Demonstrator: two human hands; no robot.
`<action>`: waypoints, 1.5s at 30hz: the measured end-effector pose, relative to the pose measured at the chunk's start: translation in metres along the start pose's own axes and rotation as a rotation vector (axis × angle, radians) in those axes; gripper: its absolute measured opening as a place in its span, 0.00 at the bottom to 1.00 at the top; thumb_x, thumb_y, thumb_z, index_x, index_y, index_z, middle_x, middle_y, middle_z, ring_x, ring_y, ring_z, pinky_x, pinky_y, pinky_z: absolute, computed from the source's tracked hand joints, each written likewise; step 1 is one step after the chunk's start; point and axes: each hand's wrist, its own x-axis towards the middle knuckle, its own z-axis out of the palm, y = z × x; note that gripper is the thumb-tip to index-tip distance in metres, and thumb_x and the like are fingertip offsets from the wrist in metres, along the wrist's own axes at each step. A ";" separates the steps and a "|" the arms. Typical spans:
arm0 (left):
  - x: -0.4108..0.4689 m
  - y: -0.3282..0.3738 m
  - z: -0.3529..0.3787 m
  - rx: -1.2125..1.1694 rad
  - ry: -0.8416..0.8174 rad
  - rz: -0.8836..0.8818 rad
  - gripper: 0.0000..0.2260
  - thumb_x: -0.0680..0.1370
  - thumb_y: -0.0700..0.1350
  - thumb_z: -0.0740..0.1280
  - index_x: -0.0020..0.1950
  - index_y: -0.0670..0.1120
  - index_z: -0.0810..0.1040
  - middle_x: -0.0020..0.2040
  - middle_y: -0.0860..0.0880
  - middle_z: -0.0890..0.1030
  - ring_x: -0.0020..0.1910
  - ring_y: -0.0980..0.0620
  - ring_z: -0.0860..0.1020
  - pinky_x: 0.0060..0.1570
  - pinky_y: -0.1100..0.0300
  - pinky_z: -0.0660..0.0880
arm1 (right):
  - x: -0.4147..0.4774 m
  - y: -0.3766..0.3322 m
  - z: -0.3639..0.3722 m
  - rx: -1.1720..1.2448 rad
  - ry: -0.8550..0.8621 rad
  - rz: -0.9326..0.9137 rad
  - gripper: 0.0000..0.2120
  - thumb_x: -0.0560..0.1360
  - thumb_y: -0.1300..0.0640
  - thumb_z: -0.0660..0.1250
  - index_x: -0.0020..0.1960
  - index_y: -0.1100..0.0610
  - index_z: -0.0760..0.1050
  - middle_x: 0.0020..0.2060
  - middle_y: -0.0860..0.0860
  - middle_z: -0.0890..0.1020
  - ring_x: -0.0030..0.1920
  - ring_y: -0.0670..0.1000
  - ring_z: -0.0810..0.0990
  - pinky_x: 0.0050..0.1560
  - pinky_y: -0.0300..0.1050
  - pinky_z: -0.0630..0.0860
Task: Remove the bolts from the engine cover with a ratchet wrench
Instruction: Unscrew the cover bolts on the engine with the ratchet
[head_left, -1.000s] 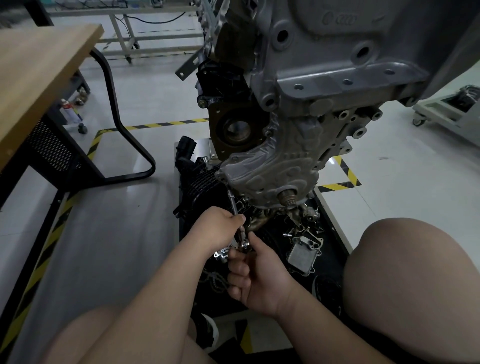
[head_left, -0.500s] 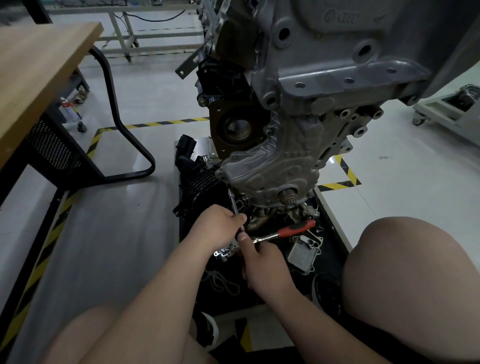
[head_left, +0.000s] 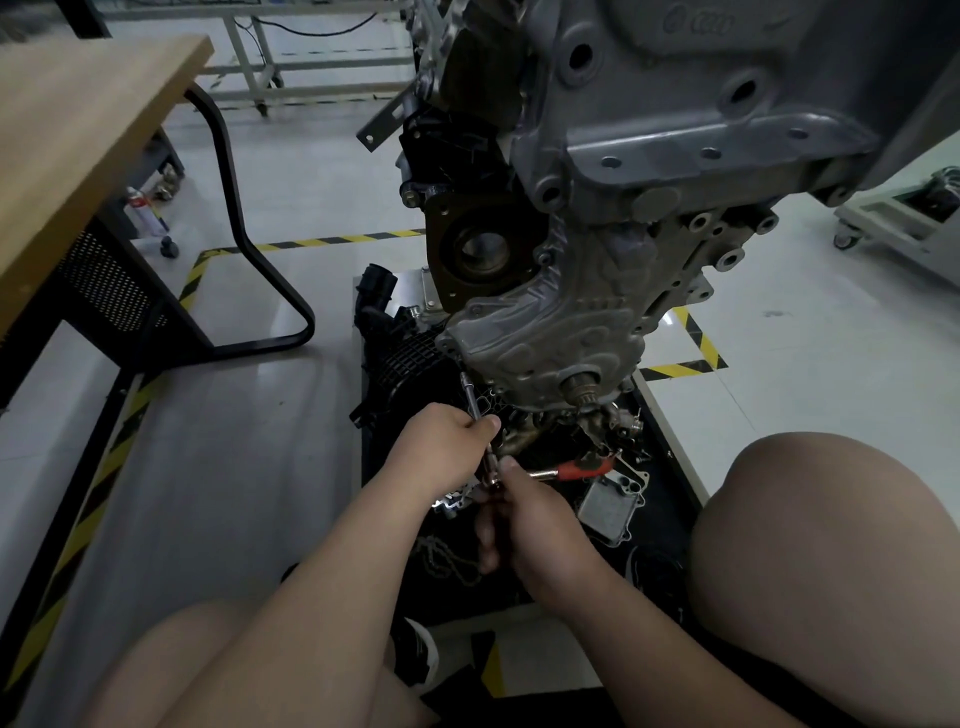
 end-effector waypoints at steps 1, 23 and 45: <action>0.000 0.001 0.001 -0.028 0.004 -0.011 0.28 0.77 0.54 0.66 0.19 0.49 0.64 0.17 0.57 0.63 0.17 0.58 0.62 0.18 0.69 0.58 | -0.001 -0.001 0.000 0.189 -0.073 0.094 0.26 0.82 0.41 0.51 0.42 0.61 0.73 0.23 0.53 0.71 0.22 0.52 0.69 0.29 0.43 0.67; 0.001 0.001 -0.002 0.063 0.030 -0.019 0.18 0.78 0.54 0.65 0.33 0.44 0.80 0.19 0.54 0.71 0.18 0.60 0.69 0.20 0.66 0.65 | -0.001 0.004 0.008 0.449 -0.166 0.213 0.25 0.80 0.38 0.54 0.40 0.57 0.74 0.22 0.49 0.66 0.21 0.48 0.63 0.28 0.40 0.65; 0.001 0.003 0.001 0.015 0.017 -0.069 0.22 0.78 0.54 0.65 0.28 0.42 0.73 0.19 0.55 0.68 0.19 0.58 0.66 0.23 0.64 0.62 | 0.003 0.001 0.002 0.461 -0.164 0.276 0.20 0.76 0.42 0.59 0.39 0.57 0.75 0.22 0.49 0.67 0.20 0.48 0.64 0.27 0.38 0.66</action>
